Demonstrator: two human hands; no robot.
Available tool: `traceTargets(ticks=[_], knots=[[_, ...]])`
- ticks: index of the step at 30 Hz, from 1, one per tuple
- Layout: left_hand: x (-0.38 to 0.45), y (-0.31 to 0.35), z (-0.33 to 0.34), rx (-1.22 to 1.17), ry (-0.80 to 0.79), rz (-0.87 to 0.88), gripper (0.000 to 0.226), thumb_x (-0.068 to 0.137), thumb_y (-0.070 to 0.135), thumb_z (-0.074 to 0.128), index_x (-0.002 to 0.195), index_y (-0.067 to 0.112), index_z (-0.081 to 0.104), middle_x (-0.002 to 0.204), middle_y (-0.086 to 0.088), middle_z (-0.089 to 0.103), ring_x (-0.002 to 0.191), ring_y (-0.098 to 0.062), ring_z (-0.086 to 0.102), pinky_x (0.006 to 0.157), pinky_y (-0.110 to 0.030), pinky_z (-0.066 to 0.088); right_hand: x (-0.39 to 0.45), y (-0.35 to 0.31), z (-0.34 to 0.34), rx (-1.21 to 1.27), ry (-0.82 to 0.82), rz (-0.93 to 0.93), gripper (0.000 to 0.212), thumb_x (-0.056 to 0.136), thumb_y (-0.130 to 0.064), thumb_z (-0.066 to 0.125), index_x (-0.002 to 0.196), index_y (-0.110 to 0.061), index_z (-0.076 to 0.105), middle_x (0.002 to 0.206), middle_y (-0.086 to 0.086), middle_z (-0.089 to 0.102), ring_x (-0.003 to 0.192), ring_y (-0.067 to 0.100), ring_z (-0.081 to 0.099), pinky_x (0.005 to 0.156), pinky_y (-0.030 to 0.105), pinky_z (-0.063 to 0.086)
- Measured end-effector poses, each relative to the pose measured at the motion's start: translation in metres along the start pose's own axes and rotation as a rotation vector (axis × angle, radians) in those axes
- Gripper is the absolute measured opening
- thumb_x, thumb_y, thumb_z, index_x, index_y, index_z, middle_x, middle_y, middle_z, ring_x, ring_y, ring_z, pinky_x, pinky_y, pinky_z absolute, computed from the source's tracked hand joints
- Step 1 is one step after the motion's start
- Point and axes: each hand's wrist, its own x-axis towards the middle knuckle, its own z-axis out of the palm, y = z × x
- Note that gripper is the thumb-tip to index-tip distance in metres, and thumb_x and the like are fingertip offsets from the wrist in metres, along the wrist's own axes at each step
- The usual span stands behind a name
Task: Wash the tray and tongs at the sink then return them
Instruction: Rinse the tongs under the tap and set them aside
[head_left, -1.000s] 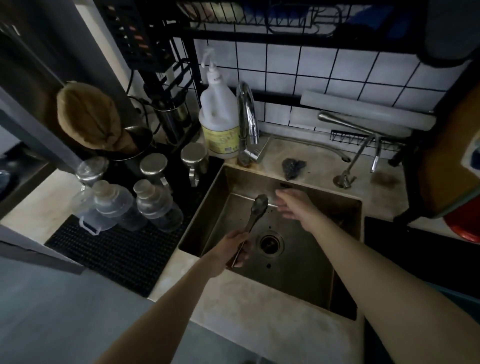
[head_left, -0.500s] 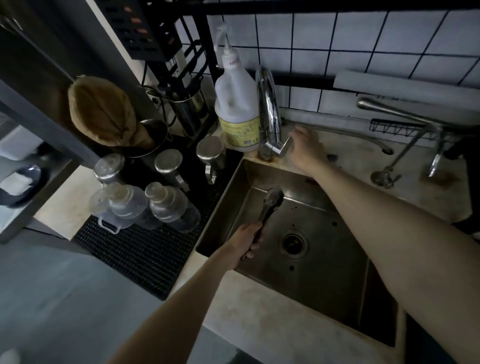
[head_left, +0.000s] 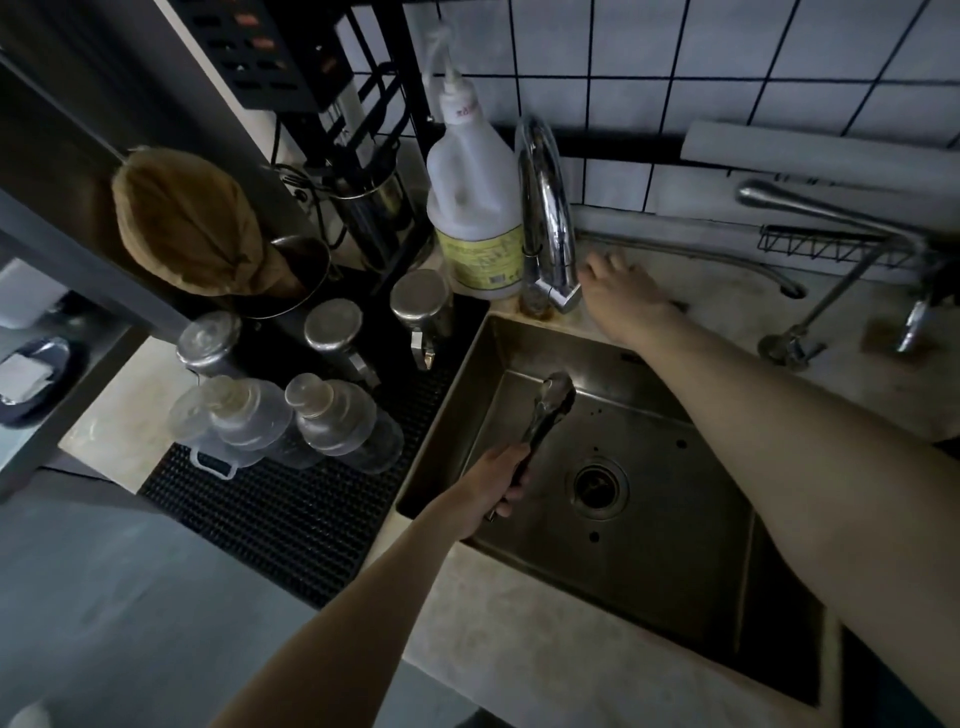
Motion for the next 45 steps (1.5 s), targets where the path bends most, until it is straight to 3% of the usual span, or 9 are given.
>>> traceTargets(ticks=[12,17,20,23,26,33,38,42,45], knots=[[0.007,-0.004,0.0,0.028,-0.017,-0.057,0.026,0.104,0.037,0.04,0.096,0.014,0.05,0.063,0.004,0.045,0.045,-0.007,0.033,0.038,-0.019,0.023,0.006,0.007,0.0,0.09,0.026,-0.017,0.047,0.088,0.003,0.054,0.134,-0.001,0.047,0.136,0.019,0.039,0.116,0.04,0.047,0.09,0.048,0.047],[0.009,-0.003,0.002,0.014,-0.024,-0.085,0.029,0.106,0.037,0.037,0.096,0.013,0.051,0.063,0.003,0.044,0.047,-0.008,0.031,0.039,-0.02,0.021,-0.007,0.011,0.01,0.236,0.116,0.205,0.077,0.085,0.001,0.059,0.15,-0.011,0.02,0.147,0.024,0.024,0.118,0.043,0.044,0.085,0.049,0.047],[0.011,-0.001,0.007,0.001,-0.009,-0.108,0.031,0.106,0.038,0.037,0.094,0.012,0.051,0.061,0.003,0.046,0.046,-0.007,0.031,0.038,-0.019,0.02,-0.01,0.022,0.023,0.187,-0.03,0.359,0.073,0.089,-0.019,0.06,0.151,-0.014,0.021,0.147,0.022,0.027,0.123,0.044,0.039,0.099,0.05,0.041],[0.013,-0.001,0.013,-0.004,-0.007,-0.13,0.032,0.105,0.037,0.038,0.092,0.011,0.05,0.056,0.005,0.049,0.044,-0.006,0.032,0.038,-0.018,0.018,-0.018,0.031,0.032,0.226,-0.228,0.411,0.06,0.093,-0.037,0.057,0.145,-0.02,0.034,0.146,0.018,0.028,0.129,0.046,0.032,0.105,0.05,0.034],[0.015,-0.001,0.017,0.002,-0.023,-0.156,0.032,0.105,0.038,0.038,0.094,0.011,0.051,0.061,0.003,0.049,0.044,-0.006,0.032,0.037,-0.017,0.018,-0.027,0.034,0.042,0.296,-0.235,0.406,0.047,0.094,-0.035,0.056,0.137,-0.022,0.041,0.141,0.018,0.034,0.121,0.043,0.039,0.098,0.048,0.04],[0.024,-0.001,0.024,-0.022,-0.027,-0.197,0.038,0.104,0.047,0.037,0.098,0.012,0.051,0.068,-0.001,0.05,0.046,-0.007,0.031,0.035,-0.017,0.019,-0.047,0.033,0.037,0.322,-0.205,0.378,0.052,0.089,-0.018,0.065,0.134,-0.022,0.039,0.133,0.018,0.037,0.115,0.04,0.042,0.088,0.045,0.042],[0.023,0.006,0.032,-0.002,-0.023,-0.174,0.042,0.104,0.05,0.033,0.091,0.015,0.052,0.066,0.0,0.05,0.046,-0.007,0.03,0.036,-0.018,0.017,-0.06,0.03,0.034,0.421,-0.144,0.34,0.062,0.081,-0.032,0.072,0.131,-0.025,0.038,0.129,0.015,0.041,0.114,0.038,0.044,0.084,0.044,0.043],[0.029,0.006,0.036,0.045,-0.008,-0.205,0.046,0.103,0.052,0.031,0.088,0.014,0.05,0.064,0.0,0.05,0.045,-0.007,0.029,0.034,-0.017,0.017,-0.07,0.022,0.029,0.541,-0.196,0.227,0.062,0.076,-0.041,0.071,0.128,-0.033,0.04,0.124,0.009,0.049,0.106,0.031,0.051,0.084,0.041,0.048],[0.031,0.005,0.039,0.088,-0.022,-0.219,0.048,0.103,0.054,0.03,0.084,0.015,0.05,0.061,0.001,0.049,0.044,-0.007,0.027,0.036,-0.018,0.015,-0.081,0.01,0.028,0.623,-0.251,0.143,0.071,0.075,-0.038,0.075,0.134,-0.033,0.035,0.12,0.007,0.054,0.094,0.024,0.056,0.072,0.035,0.047]])
